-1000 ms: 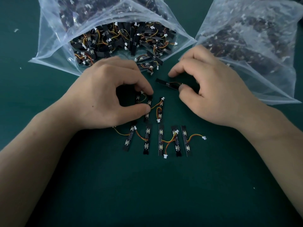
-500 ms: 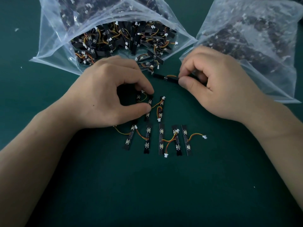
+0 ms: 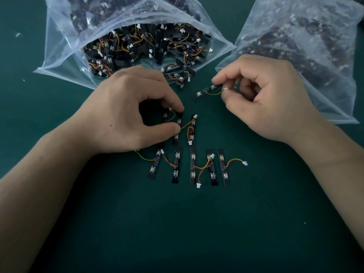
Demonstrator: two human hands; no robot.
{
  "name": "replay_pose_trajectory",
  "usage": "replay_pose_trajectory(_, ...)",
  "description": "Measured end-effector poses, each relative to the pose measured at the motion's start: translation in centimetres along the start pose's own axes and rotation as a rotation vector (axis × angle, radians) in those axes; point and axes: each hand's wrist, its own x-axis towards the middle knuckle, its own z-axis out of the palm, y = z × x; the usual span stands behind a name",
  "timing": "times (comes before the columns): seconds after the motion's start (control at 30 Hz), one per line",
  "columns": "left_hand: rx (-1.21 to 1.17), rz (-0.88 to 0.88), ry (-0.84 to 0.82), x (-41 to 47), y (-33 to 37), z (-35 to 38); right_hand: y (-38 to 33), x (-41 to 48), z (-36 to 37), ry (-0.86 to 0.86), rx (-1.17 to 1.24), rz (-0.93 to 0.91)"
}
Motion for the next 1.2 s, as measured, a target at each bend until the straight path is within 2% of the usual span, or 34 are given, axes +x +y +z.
replay_pose_trajectory(0.2,0.0,0.001,0.0,-0.01,0.03,0.09,-0.08,0.02,-0.31,0.02,-0.016,0.026)
replay_pose_trajectory(0.4,-0.001,-0.002,0.003,-0.01,0.05,0.11,-0.27,-0.02,-0.19,-0.042,-0.165,0.051)
replay_pose_trajectory(0.97,-0.001,-0.001,-0.001,-0.04,-0.08,0.09,-0.1,-0.43,-0.28,-0.209,-0.119,-0.183)
replay_pose_trajectory(1.2,-0.004,-0.014,-0.012,-0.08,0.13,0.01,-0.19,-0.67,0.07,-0.249,-0.047,-0.22)
